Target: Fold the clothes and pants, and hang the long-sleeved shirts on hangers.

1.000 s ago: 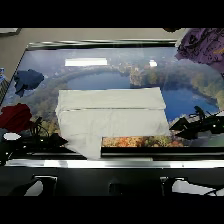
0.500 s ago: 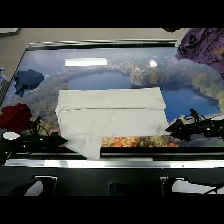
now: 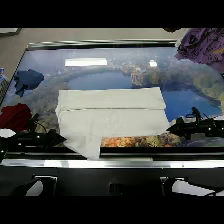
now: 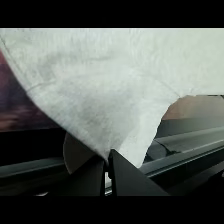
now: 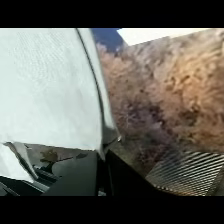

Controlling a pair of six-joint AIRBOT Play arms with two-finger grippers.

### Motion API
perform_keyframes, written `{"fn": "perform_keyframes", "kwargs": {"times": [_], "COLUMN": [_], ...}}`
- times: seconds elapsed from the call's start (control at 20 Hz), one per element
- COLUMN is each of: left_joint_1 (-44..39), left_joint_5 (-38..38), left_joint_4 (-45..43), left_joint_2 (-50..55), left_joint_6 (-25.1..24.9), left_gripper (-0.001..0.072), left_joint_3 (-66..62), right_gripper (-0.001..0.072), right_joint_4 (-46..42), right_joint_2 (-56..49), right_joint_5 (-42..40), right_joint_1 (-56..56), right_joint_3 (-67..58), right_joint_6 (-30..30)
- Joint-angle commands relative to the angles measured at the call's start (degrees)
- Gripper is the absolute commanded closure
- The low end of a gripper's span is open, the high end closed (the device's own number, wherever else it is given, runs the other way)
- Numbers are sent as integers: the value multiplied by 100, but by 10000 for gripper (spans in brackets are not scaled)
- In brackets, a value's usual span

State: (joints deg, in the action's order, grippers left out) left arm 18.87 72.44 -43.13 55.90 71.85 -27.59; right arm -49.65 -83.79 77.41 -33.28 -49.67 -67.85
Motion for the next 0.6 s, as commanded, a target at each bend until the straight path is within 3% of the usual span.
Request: {"fn": "perform_keyframes", "kwargs": {"times": [0.0, 0.25, 0.55], "left_joint_1": [-2, -2, -4], "left_joint_5": [566, 887, 55], "left_joint_4": [-568, -719, 94], "left_joint_2": [-592, -1838, -1342], "left_joint_6": [1023, 1823, 1775], "left_gripper": [691, 692, 692], "left_joint_3": [-232, -243, -341], "right_gripper": [682, 682, 682], "right_joint_4": [-201, -533, -181], "right_joint_2": [605, 1707, 1840], "right_joint_5": [323, 614, -11], "right_joint_1": [2, 2, 424], "right_joint_3": [2, 2, -31], "right_joint_6": [-616, -1088, -909]}}
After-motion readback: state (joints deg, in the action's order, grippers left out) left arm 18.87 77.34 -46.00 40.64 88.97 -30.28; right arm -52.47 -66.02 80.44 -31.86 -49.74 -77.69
